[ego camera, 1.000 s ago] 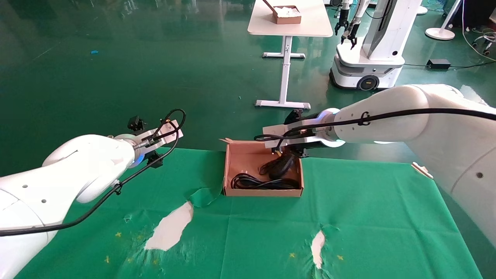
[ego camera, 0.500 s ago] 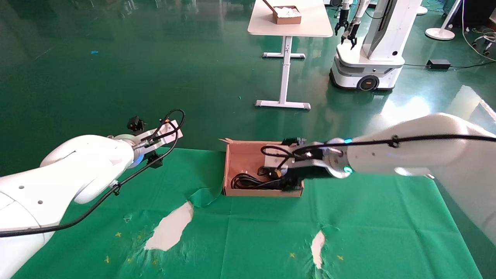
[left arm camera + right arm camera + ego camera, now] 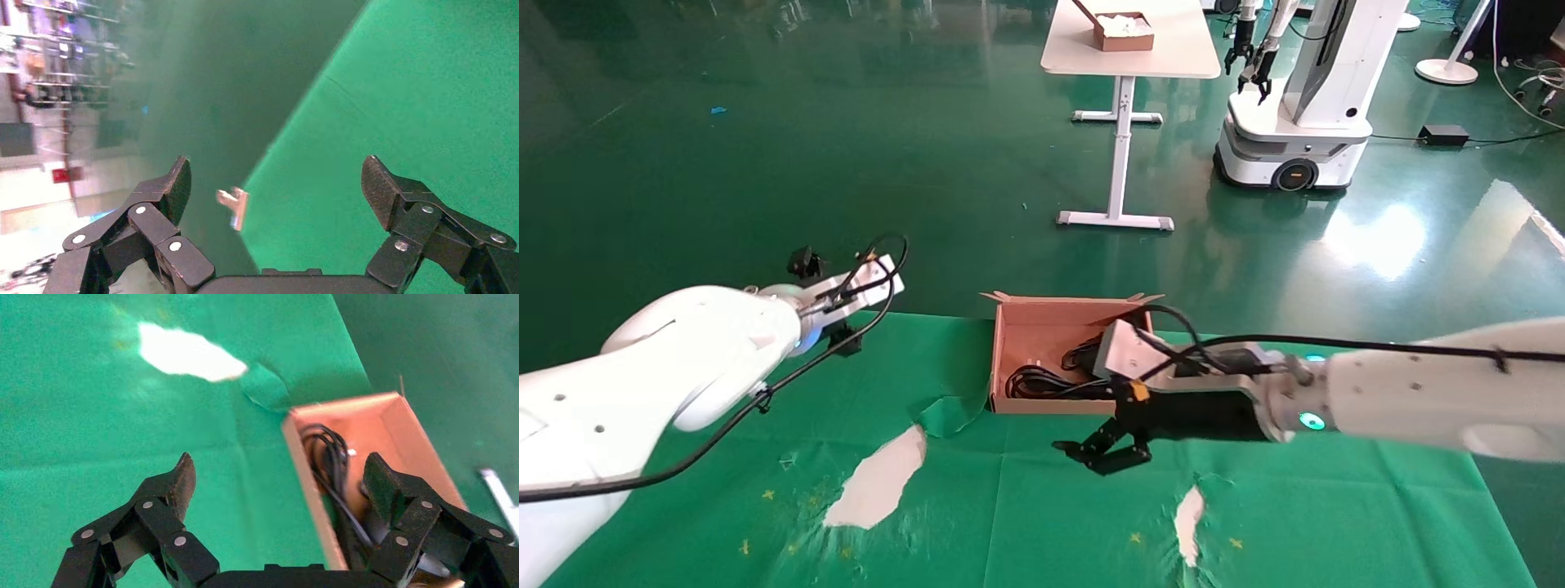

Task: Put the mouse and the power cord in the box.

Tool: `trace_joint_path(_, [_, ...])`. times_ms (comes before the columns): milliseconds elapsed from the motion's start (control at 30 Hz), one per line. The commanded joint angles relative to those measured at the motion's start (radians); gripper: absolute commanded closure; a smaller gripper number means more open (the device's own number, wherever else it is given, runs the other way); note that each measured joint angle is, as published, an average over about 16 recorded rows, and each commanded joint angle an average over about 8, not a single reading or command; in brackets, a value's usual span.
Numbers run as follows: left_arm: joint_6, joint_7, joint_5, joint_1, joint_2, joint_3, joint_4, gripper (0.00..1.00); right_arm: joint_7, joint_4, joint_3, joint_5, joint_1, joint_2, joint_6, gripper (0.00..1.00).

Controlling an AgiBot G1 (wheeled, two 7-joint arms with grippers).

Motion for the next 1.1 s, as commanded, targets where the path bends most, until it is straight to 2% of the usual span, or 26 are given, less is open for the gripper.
trace_joint_path(33, [0.015, 0.017, -0.029, 0.011, -0.012, -0.02, -0.013, 0.0, 0.008, 0.027, 0.033, 0.034, -0.026, 0.025, -0.026, 0.0])
trace_joint_path(1100, [0.532, 0.579, -0.979, 0.364, -0.392, -0.66, -0.455, 0.0, 0.131, 0.453, 0.537, 0.56, -0.431, 0.416, -0.427, 0.0])
